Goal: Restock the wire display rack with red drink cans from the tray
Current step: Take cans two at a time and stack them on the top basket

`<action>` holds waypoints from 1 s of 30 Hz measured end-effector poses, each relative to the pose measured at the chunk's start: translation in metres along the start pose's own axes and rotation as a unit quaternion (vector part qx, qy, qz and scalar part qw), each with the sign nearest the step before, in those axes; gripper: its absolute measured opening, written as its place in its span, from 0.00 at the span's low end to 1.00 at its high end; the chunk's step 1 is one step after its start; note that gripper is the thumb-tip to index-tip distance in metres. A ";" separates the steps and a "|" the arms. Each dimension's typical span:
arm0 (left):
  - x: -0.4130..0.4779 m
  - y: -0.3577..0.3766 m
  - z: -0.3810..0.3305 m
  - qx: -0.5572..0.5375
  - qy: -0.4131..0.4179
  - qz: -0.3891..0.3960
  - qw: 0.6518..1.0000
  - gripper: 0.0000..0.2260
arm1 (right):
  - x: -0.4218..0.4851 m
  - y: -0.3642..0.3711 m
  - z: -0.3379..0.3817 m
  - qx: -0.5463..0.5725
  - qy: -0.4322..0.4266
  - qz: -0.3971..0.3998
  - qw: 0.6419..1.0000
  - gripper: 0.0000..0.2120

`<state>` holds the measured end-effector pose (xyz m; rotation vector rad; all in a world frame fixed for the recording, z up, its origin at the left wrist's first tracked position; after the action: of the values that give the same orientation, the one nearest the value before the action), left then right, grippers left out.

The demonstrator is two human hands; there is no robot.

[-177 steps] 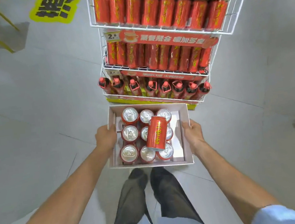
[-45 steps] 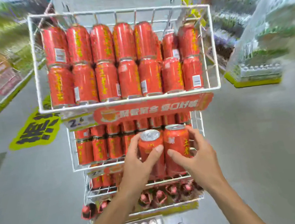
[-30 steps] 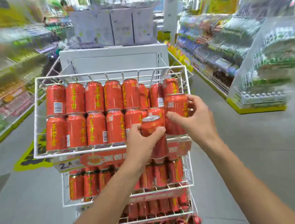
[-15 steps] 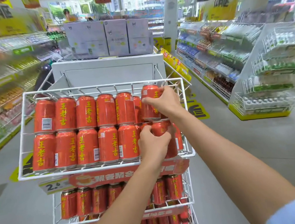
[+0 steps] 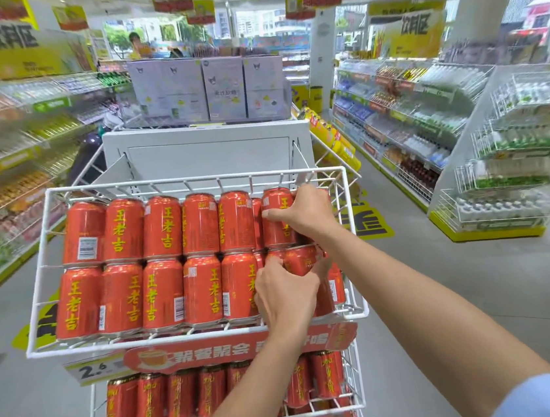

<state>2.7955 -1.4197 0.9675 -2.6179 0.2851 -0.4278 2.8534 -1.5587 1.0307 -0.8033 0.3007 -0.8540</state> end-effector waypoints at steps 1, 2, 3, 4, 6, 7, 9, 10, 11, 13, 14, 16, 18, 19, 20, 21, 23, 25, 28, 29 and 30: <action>0.001 -0.001 0.000 0.005 -0.005 0.001 1.000 0.31 | 0.000 0.000 0.002 -0.015 -0.005 -0.003 1.000 0.31; 0.001 -0.002 -0.001 0.011 -0.012 0.004 1.000 0.30 | 0.000 0.001 0.004 -0.029 -0.008 -0.006 1.000 0.32; 0.000 -0.003 -0.002 0.017 -0.020 0.007 1.000 0.30 | -0.002 0.000 0.006 -0.039 -0.010 -0.008 0.999 0.32; 0.000 -0.003 -0.003 0.024 -0.023 0.007 0.999 0.29 | -0.004 -0.001 0.007 -0.046 -0.010 -0.008 0.999 0.33; -0.001 -0.003 -0.003 0.037 -0.016 0.005 0.999 0.29 | -0.006 -0.003 0.007 -0.054 -0.012 -0.007 0.998 0.34; -0.002 -0.003 -0.003 0.037 -0.013 0.005 0.999 0.30 | -0.008 -0.005 0.008 -0.063 -0.014 -0.009 0.998 0.33; -0.001 -0.002 -0.002 0.035 -0.010 0.004 0.999 0.31 | -0.012 -0.009 0.009 -0.087 -0.021 -0.017 0.996 0.32; -0.001 -0.002 -0.001 0.037 -0.008 0.006 0.999 0.31 | -0.014 -0.010 0.011 -0.096 -0.026 -0.022 0.995 0.32; 0.000 -0.001 0.000 0.039 -0.005 0.007 0.999 0.31 | -0.015 -0.010 0.012 -0.102 -0.031 -0.028 0.994 0.31; 0.000 0.000 0.000 0.053 0.003 0.008 0.999 0.31 | -0.016 -0.010 0.012 -0.106 -0.036 -0.040 0.993 0.31; 0.000 0.001 0.000 0.067 0.009 0.008 0.998 0.31 | -0.017 -0.010 0.012 -0.103 -0.037 -0.042 0.993 0.31; 0.001 0.002 0.000 0.087 0.013 0.007 0.996 0.28 | -0.017 -0.010 0.011 -0.099 -0.037 -0.045 0.993 0.31; 0.002 0.002 0.001 0.107 0.014 0.003 0.994 0.22 | -0.019 -0.011 0.010 -0.093 -0.040 -0.048 0.994 0.31; 0.003 0.003 0.002 0.116 0.014 0.002 0.993 0.18 | -0.018 -0.011 0.010 -0.090 -0.044 -0.046 0.994 0.31; 0.004 0.004 0.001 0.118 0.013 0.001 0.993 0.15 | -0.017 -0.011 0.009 -0.086 -0.047 -0.040 0.994 0.31; 0.004 0.004 0.000 0.115 0.011 0.000 0.993 0.17 | -0.014 -0.011 0.007 -0.082 -0.052 -0.027 0.995 0.32; 0.003 0.005 -0.005 0.108 0.017 -0.002 0.994 0.29 | -0.010 -0.016 0.001 -0.063 -0.069 0.002 0.996 0.33; 0.001 0.006 -0.009 0.117 0.020 -0.003 0.993 0.35 | -0.013 -0.029 -0.007 -0.048 -0.089 0.026 0.995 0.32; 0.002 0.007 -0.015 0.108 0.017 -0.007 0.994 0.35 | -0.027 -0.058 -0.019 0.022 -0.110 0.042 0.993 0.24; 0.003 0.009 -0.015 0.097 0.013 -0.011 0.995 0.33 | -0.034 -0.068 -0.025 0.080 -0.106 0.056 0.990 0.21; 0.002 0.011 -0.015 0.084 0.005 -0.013 0.996 0.31 | -0.041 -0.078 -0.032 0.150 -0.099 0.072 0.981 0.18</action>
<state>2.7909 -1.4364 0.9754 -2.4575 0.2081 -0.4550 2.7667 -1.5739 1.0639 -0.5719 0.0496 -0.6573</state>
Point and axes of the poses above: each hand's wrist, its own x-axis towards the middle knuckle, its own y-axis out of the palm, z = x × y, the point moved 4 cm from there along x, towards the middle knuckle, and after that the axes turned 13 degrees about y, right-handed, at the moved point
